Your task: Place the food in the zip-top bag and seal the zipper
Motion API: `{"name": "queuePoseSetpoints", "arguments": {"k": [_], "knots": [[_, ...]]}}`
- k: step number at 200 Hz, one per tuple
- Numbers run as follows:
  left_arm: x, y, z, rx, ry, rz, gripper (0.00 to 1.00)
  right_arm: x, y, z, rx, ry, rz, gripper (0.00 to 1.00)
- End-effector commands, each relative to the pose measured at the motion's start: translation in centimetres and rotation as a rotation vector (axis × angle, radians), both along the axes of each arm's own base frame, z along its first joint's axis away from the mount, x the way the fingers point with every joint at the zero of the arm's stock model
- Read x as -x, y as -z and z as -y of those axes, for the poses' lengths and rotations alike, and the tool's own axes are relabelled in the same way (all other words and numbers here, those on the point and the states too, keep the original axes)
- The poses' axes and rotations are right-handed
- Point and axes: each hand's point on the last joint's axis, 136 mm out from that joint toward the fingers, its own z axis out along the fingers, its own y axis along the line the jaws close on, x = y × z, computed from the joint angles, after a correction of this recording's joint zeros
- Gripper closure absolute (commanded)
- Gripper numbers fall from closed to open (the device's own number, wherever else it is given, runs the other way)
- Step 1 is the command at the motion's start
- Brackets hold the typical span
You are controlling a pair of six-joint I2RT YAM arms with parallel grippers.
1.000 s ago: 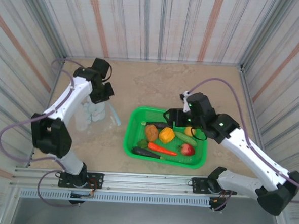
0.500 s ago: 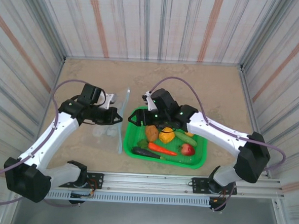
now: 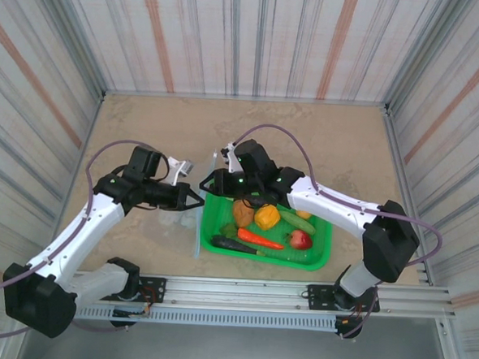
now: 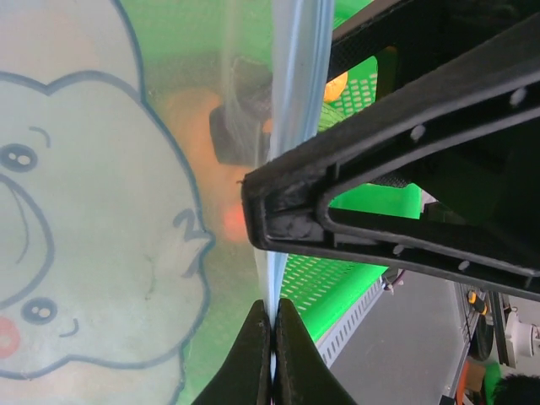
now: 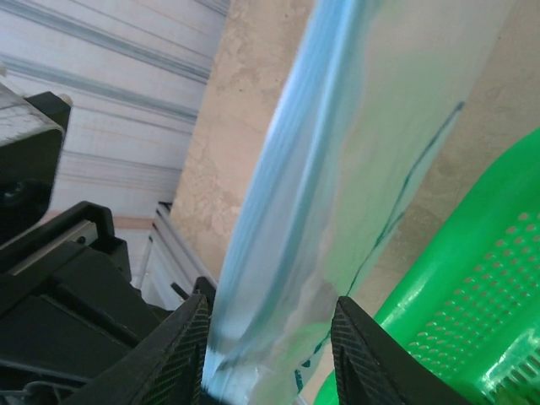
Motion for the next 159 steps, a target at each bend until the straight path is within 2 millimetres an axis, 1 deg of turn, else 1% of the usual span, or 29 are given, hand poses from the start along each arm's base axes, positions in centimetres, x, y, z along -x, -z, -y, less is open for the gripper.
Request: {"name": "queuePoseSetpoints", "arguments": {"k": [1, 12, 21, 31, 53, 68, 79, 92, 111, 131, 148, 159], "knots": [[0.4, -0.2, 0.4, 0.019, 0.025, 0.005, 1.00, -0.1, -1.2, 0.4, -0.048, 0.012, 0.012, 0.62], [0.4, -0.2, 0.4, 0.018, 0.025, 0.007, 1.00, -0.1, -1.5, 0.8, -0.059, 0.021, 0.021, 0.66], [0.4, -0.1, 0.3, 0.014, 0.024, 0.005, 1.00, -0.1, -1.8, 1.0, -0.079, 0.022, 0.024, 0.65], [0.5, -0.1, 0.4, 0.014, 0.025, 0.005, 1.00, 0.0, -2.3, 1.0, -0.106, 0.015, 0.027, 0.62], [0.5, 0.0, 0.4, 0.011, 0.025, 0.006, 1.00, 0.0, -2.6, 1.4, -0.122, 0.018, 0.032, 0.62], [0.6, 0.0, 0.4, 0.010, 0.028, 0.007, 1.00, 0.0, -2.5, 1.4, -0.123, 0.015, 0.030, 0.72], [0.6, 0.0, 0.5, 0.010, 0.030, 0.008, 1.00, 0.0, -2.2, 1.4, -0.118, 0.017, 0.024, 0.76], [0.8, -0.1, 0.6, 0.011, 0.038, 0.008, 1.00, -0.1, -1.9, 1.4, -0.111, 0.017, 0.017, 0.76], [1.1, 0.1, 1.0, 0.008, 0.055, 0.004, 1.00, -0.1, -1.6, 1.2, -0.112, 0.012, 0.009, 0.73], [1.2, 0.3, 1.1, -0.005, 0.059, 0.009, 1.00, -0.2, -1.4, 1.1, -0.107, 0.012, 0.005, 0.73], [1.2, 0.2, 0.9, -0.013, 0.050, 0.015, 1.00, -0.2, -1.1, 1.2, -0.102, 0.014, 0.000, 0.79], [1.2, 0.2, 0.9, -0.015, 0.046, 0.018, 1.00, -0.2, -0.9, 1.4, -0.100, 0.019, -0.002, 0.86]]}}
